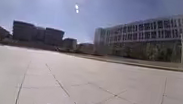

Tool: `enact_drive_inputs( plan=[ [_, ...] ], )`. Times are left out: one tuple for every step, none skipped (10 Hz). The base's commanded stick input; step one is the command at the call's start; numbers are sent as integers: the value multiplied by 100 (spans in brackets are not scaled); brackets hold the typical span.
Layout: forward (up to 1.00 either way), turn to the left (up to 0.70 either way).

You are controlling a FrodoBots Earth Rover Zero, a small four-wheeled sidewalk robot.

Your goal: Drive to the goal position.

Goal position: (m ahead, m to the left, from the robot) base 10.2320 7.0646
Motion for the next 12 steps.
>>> enact_drive_inputs(
  plan=[
    [85, 4],
    [85, 4],
    [85, 4],
    [85, 4],
    [85, 4],
    [85, 4],
    [85, 4],
    [85, 4],
    [85, 4],
    [85, 4],
    [85, 4],
    [85, 7]
  ],
)
